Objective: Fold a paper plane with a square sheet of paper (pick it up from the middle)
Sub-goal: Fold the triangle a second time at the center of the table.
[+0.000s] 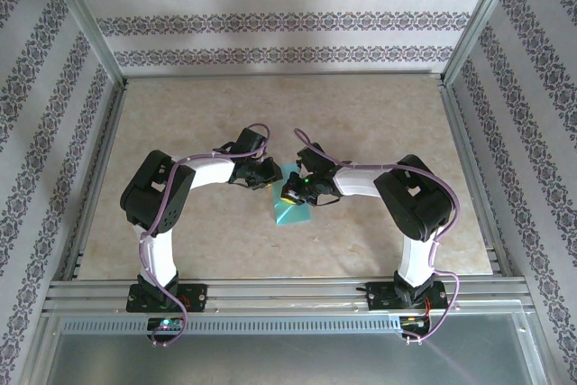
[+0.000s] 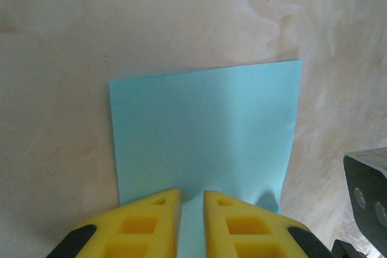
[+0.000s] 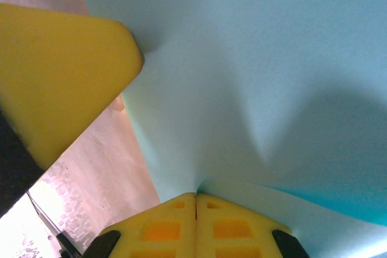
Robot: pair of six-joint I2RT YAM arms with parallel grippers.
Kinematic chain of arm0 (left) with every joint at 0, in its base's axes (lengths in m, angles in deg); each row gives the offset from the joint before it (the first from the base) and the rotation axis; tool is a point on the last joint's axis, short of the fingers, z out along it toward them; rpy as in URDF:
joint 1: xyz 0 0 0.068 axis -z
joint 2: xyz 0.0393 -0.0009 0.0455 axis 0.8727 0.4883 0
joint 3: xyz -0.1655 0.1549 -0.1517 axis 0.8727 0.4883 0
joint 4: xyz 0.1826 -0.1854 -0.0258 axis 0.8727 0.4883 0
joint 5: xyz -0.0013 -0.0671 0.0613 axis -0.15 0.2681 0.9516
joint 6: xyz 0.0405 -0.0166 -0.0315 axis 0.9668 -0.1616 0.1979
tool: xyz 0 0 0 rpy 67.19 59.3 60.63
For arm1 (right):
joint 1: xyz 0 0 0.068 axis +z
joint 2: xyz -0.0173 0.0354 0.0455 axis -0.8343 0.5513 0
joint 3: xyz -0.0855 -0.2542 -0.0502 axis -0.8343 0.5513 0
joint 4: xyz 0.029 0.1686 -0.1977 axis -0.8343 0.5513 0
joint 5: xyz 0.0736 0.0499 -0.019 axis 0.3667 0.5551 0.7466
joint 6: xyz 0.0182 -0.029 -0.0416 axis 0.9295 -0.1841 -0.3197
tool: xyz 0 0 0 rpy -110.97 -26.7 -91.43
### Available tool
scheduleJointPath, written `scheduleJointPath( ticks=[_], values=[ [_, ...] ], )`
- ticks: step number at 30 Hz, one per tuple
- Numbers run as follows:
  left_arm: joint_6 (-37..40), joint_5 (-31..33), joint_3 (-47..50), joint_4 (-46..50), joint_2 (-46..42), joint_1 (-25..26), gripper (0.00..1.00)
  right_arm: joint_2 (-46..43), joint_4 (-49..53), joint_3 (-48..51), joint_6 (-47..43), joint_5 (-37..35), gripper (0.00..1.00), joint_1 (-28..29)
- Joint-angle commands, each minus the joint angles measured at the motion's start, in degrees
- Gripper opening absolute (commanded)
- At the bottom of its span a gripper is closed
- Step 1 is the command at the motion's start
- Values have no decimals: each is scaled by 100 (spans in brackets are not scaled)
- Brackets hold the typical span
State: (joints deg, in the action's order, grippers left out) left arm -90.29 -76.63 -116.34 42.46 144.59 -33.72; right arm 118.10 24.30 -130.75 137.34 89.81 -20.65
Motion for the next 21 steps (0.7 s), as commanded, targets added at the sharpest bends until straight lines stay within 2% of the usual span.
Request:
scheduleJointPath(
  ticks=[1,13,17,21],
  values=[
    [67,55,-24,461,-378,-138,19,185,283,-59,-66,-190,8,83],
    [-109,730,535,724,-1621,-837,22,215,331,-94,-86,-146,36,79],
    [-137,609,650,675,-1771,-840,22,201,301,-87,-87,-138,46,74],
    [-168,315,822,441,-1829,-789,22,192,311,-61,-96,-138,49,60]
  ],
)
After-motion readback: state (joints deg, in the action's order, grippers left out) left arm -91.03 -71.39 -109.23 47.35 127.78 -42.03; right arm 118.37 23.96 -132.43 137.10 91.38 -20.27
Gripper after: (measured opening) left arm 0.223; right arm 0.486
